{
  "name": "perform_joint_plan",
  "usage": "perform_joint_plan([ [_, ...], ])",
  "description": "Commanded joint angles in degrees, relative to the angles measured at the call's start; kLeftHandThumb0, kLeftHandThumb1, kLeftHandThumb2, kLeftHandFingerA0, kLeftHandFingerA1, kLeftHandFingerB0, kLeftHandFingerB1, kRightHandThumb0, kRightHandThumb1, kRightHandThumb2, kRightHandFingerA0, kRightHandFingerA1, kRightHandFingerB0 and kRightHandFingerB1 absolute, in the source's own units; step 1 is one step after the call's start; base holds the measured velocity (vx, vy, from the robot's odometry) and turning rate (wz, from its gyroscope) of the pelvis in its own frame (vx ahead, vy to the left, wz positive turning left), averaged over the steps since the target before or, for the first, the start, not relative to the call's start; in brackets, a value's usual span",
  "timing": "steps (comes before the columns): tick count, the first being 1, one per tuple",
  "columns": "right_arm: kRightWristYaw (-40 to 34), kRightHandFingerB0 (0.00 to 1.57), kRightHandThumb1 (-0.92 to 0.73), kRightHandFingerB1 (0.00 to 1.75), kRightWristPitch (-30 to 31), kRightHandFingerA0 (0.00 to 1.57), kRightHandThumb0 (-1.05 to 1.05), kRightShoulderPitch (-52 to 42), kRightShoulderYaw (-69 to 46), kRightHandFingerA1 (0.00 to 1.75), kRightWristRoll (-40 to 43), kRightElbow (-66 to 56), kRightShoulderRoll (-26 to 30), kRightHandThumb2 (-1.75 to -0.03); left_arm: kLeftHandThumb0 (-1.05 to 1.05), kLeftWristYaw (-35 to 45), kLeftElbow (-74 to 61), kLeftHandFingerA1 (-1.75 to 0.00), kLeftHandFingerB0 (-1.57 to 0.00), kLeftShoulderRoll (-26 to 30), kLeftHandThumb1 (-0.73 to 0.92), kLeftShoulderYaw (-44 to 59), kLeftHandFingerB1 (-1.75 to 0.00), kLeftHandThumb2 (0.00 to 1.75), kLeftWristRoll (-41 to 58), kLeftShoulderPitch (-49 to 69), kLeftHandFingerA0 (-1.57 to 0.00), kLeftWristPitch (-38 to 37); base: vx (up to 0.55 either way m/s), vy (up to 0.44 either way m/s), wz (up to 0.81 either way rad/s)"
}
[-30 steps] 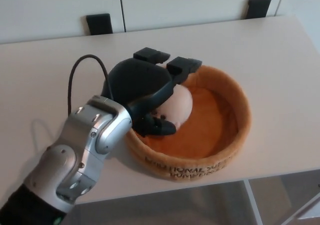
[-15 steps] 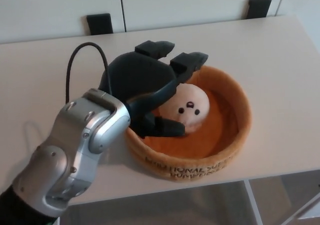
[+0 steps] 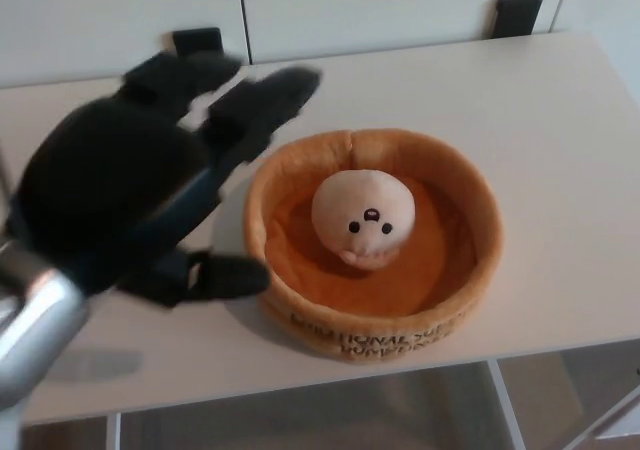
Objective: The robot walks towards a table in front, picks a dumpling toy with left hand and puts it in an orange round plate
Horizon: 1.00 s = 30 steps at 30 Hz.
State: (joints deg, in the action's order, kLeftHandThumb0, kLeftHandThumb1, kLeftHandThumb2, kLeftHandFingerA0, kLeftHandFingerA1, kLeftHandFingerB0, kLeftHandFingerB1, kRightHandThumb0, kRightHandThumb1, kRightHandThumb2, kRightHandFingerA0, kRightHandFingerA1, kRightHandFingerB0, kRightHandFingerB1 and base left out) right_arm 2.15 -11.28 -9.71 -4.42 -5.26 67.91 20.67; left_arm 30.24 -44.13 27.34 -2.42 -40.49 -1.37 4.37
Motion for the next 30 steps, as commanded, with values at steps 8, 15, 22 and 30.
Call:
perform_joint_plan([
  [8, -1.08, 0.49, -0.64, 0.46, 0.45, 0.75, -0.30, -2.79, 0.17, 0.64, -0.65, 3.39, 1.70, -0.58, -0.90, -6.96, 12.38, -0.35, -0.18, -0.88, 0.73, 33.19, -0.29, 0.63, 21.55, 62.25, -0.26, -50.01, 0.00, 0.000, 0.00],
  [15, -1.12, 0.49, -0.65, 0.47, -0.17, 0.73, -0.29, -3.53, 0.32, 0.65, -0.78, 4.07, 1.54, -0.58, -0.80, -15.17, 29.90, -0.61, -0.36, -0.99, 0.66, 29.37, -0.47, 1.00, 15.46, 68.82, -0.65, -53.26, 0.00, 0.000, 0.00],
  [22, -1.49, 0.50, -0.65, 0.46, -0.17, 0.73, -0.30, -3.92, 0.68, 0.63, -1.05, 3.68, 1.31, -0.59, -0.79, -22.55, 42.35, -0.58, -0.57, 4.87, 0.85, 23.83, -0.37, 0.66, 3.83, 63.29, -0.75, -44.37, 0.00, 0.000, 0.00],
  [30, -1.64, 0.50, -0.66, 0.47, -0.08, 0.75, -0.31, -3.68, 0.66, 0.64, -0.92, 4.24, 1.65, -0.59, -0.81, -22.48, 53.35, -0.52, -0.57, 8.70, 0.82, 18.59, -0.38, 0.66, 2.08, 57.47, -0.74, -38.06, 0.00, 0.000, 0.00],
])
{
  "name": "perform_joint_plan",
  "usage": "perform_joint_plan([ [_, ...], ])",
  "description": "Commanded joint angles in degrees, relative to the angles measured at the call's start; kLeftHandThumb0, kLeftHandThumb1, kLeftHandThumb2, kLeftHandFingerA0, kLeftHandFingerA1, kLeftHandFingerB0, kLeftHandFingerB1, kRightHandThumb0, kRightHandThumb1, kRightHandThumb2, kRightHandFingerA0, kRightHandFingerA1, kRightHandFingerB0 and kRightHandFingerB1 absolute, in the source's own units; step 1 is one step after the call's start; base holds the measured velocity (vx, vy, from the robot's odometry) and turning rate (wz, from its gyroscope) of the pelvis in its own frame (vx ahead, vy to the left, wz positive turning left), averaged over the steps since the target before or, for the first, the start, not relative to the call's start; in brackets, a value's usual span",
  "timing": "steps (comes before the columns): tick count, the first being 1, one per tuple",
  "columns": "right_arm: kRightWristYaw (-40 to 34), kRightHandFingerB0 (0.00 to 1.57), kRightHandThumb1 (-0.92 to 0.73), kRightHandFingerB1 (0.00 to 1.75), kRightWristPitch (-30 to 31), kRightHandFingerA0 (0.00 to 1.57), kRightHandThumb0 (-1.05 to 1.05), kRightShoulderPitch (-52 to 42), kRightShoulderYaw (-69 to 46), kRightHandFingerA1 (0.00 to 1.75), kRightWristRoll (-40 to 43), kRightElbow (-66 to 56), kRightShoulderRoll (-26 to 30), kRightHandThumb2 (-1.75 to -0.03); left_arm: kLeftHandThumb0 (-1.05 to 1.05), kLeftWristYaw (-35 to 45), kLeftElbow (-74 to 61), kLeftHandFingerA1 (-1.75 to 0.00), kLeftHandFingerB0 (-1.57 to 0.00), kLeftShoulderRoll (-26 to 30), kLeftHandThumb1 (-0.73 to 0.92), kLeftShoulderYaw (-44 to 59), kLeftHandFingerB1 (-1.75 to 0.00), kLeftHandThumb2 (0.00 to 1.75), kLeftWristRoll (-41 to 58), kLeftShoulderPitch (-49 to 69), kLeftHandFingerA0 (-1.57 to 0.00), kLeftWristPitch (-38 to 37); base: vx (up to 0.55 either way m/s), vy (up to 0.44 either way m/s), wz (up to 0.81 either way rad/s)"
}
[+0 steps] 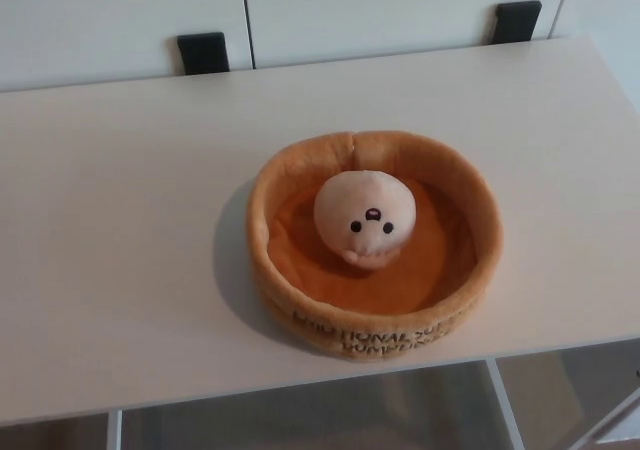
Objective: The robot walks towards a table in front, picks a dumpling toy with left hand and puts it in an orange round plate
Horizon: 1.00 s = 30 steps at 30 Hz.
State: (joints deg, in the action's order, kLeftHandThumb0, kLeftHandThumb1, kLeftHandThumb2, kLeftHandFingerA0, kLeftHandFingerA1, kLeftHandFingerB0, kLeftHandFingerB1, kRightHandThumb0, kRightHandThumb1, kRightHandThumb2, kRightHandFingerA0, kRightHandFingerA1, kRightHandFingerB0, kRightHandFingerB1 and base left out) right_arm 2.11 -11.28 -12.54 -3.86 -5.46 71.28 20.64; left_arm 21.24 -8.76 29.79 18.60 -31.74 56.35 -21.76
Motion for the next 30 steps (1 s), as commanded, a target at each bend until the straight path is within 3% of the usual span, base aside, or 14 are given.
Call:
perform_joint_plan([
  [1, -1.53, 0.50, -0.66, 0.47, -0.21, 0.75, -0.31, -0.92, 0.10, 0.64, -0.70, 0.86, 1.72, -0.59, -0.81, -13.10, 19.80, -0.52, -0.57, 7.11, 0.82, -3.44, -0.38, 0.66, -6.87, -1.20, -0.74, -10.99, 0.00, 0.000, 0.00],
  [7, -2.21, 0.49, -0.66, 0.46, 0.01, 0.72, -0.28, -1.02, 0.67, 0.62, -1.38, 1.06, 1.64, -0.59, -0.47, -4.56, 39.38, -0.58, -0.42, 7.07, 0.70, -15.83, -0.40, 0.61, -11.83, -20.16, -0.76, 5.07, 0.00, 0.000, 0.00],
  [8, -2.25, 0.49, -0.65, 0.46, -0.10, 0.74, -0.28, -0.88, 0.72, 0.63, -1.46, 1.18, 1.62, -0.59, -0.51, -3.35, 41.92, -0.65, -0.31, 6.34, 0.57, -16.79, -0.50, 0.85, -11.62, -22.62, -0.63, 6.81, 0.00, 0.000, 0.00],
  [9, -2.26, 0.49, -0.65, 0.46, -0.22, 0.74, -0.28, -0.79, 0.77, 0.63, -1.54, 1.18, 1.64, -0.59, -0.51, -2.52, 44.14, -0.65, -0.31, 5.75, 0.57, -17.48, -0.50, 0.85, -10.76, -24.49, -0.63, 7.93, 0.00, 0.000, 0.00],
  [10, -2.20, 0.50, -0.66, 0.46, -0.25, 0.75, -0.29, -0.72, 0.86, 0.63, -1.63, 1.20, 1.69, -0.59, -0.39, -1.43, 48.91, -0.49, -0.25, 4.69, 0.66, -18.11, -0.32, 0.58, -9.80, -27.71, -0.50, 8.42, 0.00, 0.000, 0.00],
  [13, -2.11, 0.49, -0.66, 0.45, -0.29, 0.73, -0.30, -0.66, 1.47, 0.62, -2.23, 1.40, 1.59, -0.59, -0.39, -1.03, 65.13, -0.46, -0.22, 1.42, 0.60, -21.04, -0.30, 0.58, -9.05, -38.01, -0.43, 11.24, 0.00, 0.000, 0.00],
  [16, -2.15, 0.49, -0.66, 0.46, -0.52, 0.72, -0.29, -0.70, 1.55, 0.64, -2.15, 1.00, 1.10, -0.59, -0.36, -1.57, 68.98, -0.61, -0.28, 0.06, 0.60, -21.31, -0.34, 0.58, -8.06, -40.95, -0.52, 13.22, 0.00, 0.000, 0.00],
  [20, -1.82, 0.50, -0.65, 0.46, 0.42, 0.75, -0.30, 0.01, 1.49, 0.62, -1.80, -0.10, 1.20, -0.59, -0.40, -7.82, 72.55, -0.71, -0.58, -2.63, 0.77, -21.70, -0.50, 0.62, -6.74, -45.59, -0.70, 17.19, 0.00, 0.000, 0.00],
  [22, -1.36, 0.50, -0.65, 0.46, 0.39, 0.75, -0.30, 0.49, 1.10, 0.62, -1.31, 0.12, 1.12, -0.59, -0.40, -10.92, 73.65, -0.71, -0.58, -3.73, 0.77, -21.25, -0.50, 0.62, -5.76, -46.74, -0.70, 17.77, 0.00, 0.000, 0.00],
  [23, -1.25, 0.50, -0.63, 0.47, 0.30, 0.77, -0.30, 0.85, 0.72, 0.63, -0.86, 0.23, 0.84, -0.59, -0.35, -15.76, 74.56, -0.69, -0.40, -5.15, 0.74, -21.31, -0.40, 0.62, -5.51, -46.67, -0.62, 16.98, 0.00, 0.000, 0.00],
  [24, -1.27, 0.51, -0.64, 0.47, 0.09, 0.73, -0.29, 1.08, 0.90, 0.63, -1.06, -0.12, 1.00, -0.59, -0.39, -18.10, 75.04, -0.74, -0.28, -5.98, 0.55, -21.61, -0.47, 0.83, -5.58, -46.53, -0.60, 16.48, 0.00, 0.000, 0.00],
  [27, -1.12, 0.50, -0.64, 0.47, -0.19, 0.69, -0.28, 1.25, 1.48, 0.62, -1.69, -1.45, 1.68, -0.59, -0.41, -20.92, 76.93, -0.72, -0.28, -6.93, 0.55, -22.57, -0.47, 0.84, -5.20, -46.65, -0.58, 14.77, 0.00, 0.000, 0.00],
  [28, -1.15, 0.49, -0.65, 0.45, 0.05, 0.77, -0.28, 1.61, 1.82, 0.63, -2.07, -1.54, 1.92, -0.59, -0.37, -21.10, 77.84, -0.65, -0.36, -6.89, 0.66, -22.91, -0.33, 0.59, -5.17, -46.78, -0.63, 13.91, 0.00, 0.000, 0.00],
  [30, -1.22, 0.49, -0.65, 0.45, 0.37, 0.77, -0.28, 2.05, 2.23, 0.63, -2.52, -1.56, 2.17, -0.59, -0.37, -21.50, 79.26, -0.65, -0.36, -6.83, 0.66, -23.49, -0.33, 0.59, -5.06, -47.12, -0.63, 12.90, 0.00, 0.000, 0.00],
])
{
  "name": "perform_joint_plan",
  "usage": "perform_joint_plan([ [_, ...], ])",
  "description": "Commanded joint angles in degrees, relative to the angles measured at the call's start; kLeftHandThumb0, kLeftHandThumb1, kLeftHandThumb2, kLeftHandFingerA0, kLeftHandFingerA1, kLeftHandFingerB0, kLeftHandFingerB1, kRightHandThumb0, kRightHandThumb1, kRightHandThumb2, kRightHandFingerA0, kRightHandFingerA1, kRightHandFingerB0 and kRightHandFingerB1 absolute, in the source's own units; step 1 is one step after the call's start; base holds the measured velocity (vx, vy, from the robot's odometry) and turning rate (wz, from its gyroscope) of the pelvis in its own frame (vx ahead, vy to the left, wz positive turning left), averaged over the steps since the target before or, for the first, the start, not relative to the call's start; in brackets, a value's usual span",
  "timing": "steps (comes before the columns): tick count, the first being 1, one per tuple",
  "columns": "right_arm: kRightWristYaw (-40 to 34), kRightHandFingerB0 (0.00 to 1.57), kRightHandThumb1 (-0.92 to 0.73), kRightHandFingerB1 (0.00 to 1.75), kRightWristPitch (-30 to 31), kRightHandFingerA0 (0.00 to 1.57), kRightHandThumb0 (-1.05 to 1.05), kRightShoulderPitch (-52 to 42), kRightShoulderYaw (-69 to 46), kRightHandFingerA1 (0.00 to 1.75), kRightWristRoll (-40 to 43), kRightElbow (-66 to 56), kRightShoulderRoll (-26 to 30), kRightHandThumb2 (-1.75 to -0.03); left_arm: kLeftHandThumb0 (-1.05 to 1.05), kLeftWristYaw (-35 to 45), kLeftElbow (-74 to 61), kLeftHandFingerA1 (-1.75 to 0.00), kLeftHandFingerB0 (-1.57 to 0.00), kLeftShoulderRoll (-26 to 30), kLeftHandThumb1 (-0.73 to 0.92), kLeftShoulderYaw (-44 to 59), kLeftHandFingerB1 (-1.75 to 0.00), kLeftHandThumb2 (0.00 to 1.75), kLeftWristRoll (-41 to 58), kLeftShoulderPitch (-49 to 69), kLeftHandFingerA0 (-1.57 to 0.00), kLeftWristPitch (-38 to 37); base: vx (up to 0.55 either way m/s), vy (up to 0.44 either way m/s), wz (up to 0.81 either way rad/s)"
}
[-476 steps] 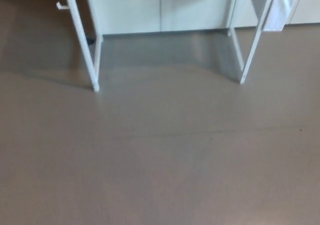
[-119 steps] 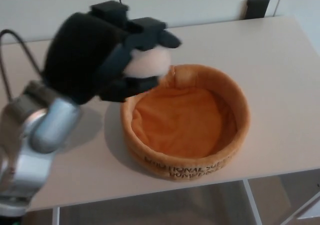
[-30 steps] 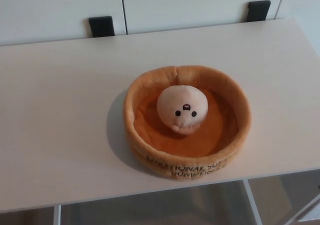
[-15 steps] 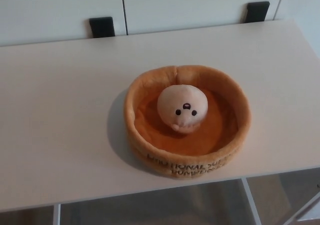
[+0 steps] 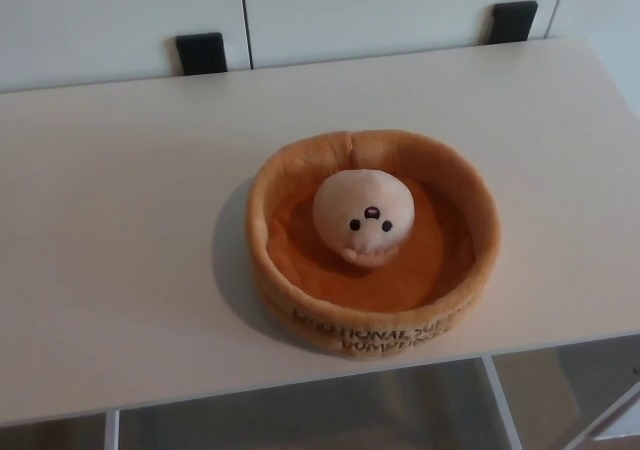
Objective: The robot walks towards a table in front, picks a dumpling toy with left hand and puts it in an orange round plate
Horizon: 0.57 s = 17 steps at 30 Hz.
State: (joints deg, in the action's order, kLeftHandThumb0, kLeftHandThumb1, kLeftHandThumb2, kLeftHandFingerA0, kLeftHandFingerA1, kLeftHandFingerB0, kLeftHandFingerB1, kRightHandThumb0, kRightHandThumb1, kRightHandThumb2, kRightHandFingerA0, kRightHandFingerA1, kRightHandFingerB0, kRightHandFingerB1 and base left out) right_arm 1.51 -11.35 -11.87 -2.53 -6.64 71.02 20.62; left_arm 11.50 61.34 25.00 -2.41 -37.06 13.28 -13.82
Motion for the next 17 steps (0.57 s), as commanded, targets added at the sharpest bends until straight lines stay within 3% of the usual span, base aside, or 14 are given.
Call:
perform_joint_plan([
  [1, -0.77, 0.50, -0.68, 0.45, 0.47, 0.79, -0.26, 2.18, 1.07, 0.65, -1.49, -1.15, 2.15, -0.60, -0.42, -13.29, 9.34, -0.63, -0.38, -1.37, 0.67, -4.10, -0.34, 0.60, -0.84, -3.79, -0.61, 2.83, 0.00, 0.000, 0.00],
  [7, -0.66, 0.51, -0.66, 0.48, 0.44, 0.80, -0.26, 3.40, 1.60, 0.65, -1.65, -2.57, 2.18, -0.59, -0.52, -12.69, 11.21, -0.57, -0.46, -1.15, 0.69, -4.75, -0.36, 0.61, 2.00, -5.03, -0.68, 1.02, 0.00, 0.000, 0.00],
  [11, -0.53, 0.50, -0.66, 0.47, 0.56, 0.73, -0.26, 3.67, 1.98, 0.65, -1.86, -3.61, 2.54, -0.59, -0.47, -11.82, 12.83, -0.57, -0.54, -1.49, 0.68, -4.96, -0.40, 0.61, 3.37, -6.39, -0.68, 0.85, 0.00, 0.000, 0.00],
  [17, -0.17, 0.51, -0.66, 0.48, 0.61, 0.78, -0.27, 3.79, 1.82, 0.66, -1.63, -4.37, 3.00, -0.59, -0.48, -12.28, 13.41, -0.58, -0.54, -1.83, 0.68, -6.26, -0.40, 0.61, 3.93, -6.72, -0.72, 0.77, 0.00, 0.000, 0.00],
])
